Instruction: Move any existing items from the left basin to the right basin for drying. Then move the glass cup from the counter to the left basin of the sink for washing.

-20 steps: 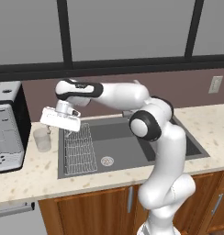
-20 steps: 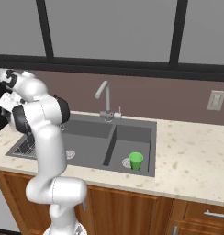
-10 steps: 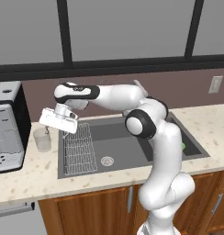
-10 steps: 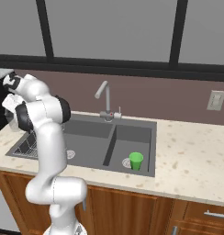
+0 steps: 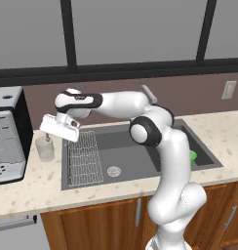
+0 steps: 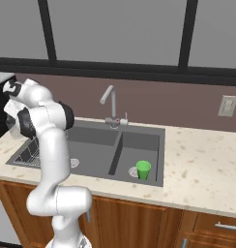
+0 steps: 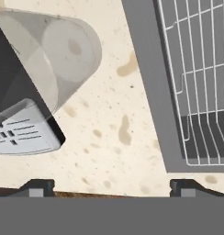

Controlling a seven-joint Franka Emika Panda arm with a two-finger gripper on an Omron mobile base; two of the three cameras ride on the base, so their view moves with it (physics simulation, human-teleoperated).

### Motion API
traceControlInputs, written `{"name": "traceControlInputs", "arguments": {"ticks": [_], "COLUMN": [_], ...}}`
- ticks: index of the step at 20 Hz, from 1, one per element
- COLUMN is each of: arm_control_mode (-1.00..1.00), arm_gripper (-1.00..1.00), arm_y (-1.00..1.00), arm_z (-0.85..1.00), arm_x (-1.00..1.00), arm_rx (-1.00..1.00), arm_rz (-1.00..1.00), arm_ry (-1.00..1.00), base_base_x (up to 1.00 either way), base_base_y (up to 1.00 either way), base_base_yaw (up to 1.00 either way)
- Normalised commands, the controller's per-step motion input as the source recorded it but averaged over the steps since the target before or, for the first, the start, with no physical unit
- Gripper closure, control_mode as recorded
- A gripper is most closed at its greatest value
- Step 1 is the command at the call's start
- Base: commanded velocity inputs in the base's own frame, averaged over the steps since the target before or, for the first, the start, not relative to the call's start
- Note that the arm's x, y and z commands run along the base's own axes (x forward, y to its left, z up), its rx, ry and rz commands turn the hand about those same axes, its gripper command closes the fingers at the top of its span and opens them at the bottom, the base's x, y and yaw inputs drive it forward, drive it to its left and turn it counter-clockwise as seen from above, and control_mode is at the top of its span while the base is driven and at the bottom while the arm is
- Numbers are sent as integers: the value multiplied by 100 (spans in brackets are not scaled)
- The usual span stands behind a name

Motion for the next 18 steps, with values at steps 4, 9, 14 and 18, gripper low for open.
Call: {"name": "traceControlInputs", "arguments": {"ticks": [4, 9, 14, 18], "arm_control_mode": [-100, -100, -100, -100], "arm_gripper": [-100, -100, -100, -100], "arm_y": [10, 6, 3, 0], "arm_z": [-10, -13, -28, -22], "arm_x": [19, 13, 5, 5], "arm_rx": [0, 0, 0, 0], "arm_rz": [0, 0, 0, 0], "arm_ry": [-9, -10, -8, -9], "base_base_x": [0, 0, 0, 0], "base_base_y": [0, 0, 0, 0], "base_base_yaw": [0, 0, 0, 0]}}
